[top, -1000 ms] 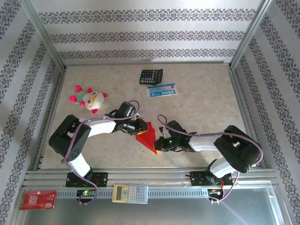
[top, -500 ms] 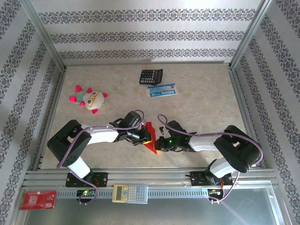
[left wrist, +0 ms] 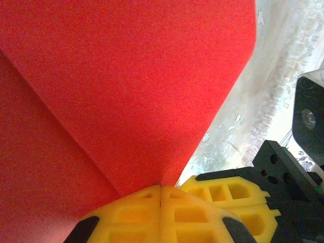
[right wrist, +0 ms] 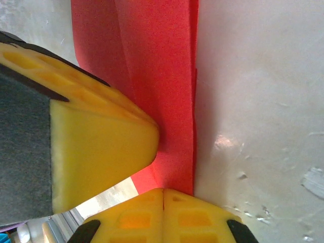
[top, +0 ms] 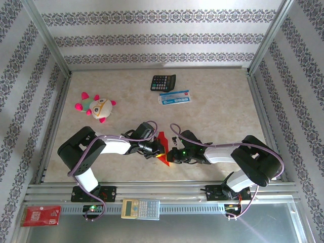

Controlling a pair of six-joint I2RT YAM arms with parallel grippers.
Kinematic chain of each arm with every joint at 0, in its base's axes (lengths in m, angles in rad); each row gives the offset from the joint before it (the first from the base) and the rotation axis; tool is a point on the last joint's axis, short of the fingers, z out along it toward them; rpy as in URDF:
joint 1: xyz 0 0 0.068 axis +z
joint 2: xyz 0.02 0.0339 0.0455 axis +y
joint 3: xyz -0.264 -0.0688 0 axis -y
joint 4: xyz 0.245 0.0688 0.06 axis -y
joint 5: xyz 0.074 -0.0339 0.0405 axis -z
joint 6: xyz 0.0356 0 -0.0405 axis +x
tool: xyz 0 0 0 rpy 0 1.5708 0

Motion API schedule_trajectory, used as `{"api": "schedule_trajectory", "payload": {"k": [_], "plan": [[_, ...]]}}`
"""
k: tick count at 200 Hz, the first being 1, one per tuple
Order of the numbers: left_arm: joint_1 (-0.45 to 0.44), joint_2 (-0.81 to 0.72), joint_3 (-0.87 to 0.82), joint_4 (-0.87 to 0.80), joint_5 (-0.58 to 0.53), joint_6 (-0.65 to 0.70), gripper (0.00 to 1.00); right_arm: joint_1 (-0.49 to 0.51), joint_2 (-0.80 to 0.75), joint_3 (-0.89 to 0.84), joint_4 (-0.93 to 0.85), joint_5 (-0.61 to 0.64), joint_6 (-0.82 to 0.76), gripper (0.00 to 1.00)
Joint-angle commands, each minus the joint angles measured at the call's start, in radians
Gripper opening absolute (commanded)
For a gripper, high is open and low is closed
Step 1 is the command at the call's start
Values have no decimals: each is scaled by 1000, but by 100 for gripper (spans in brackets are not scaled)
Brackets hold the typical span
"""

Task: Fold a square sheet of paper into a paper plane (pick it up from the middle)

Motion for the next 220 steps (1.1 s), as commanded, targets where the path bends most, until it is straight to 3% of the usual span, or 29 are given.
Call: {"api": "schedule_trajectory", "payload": {"k": [1, 99, 220], "plan": [[-20, 31, 1, 44, 13, -21, 0, -3, 52, -40, -115, 102, 2, 3], [13, -20, -12, -112, -103, 45, 0, 19, 65, -14, -242, 136, 11, 1], [112, 23, 78, -205, -81, 162, 0, 53, 103, 1, -334, 155, 0, 0]]}}
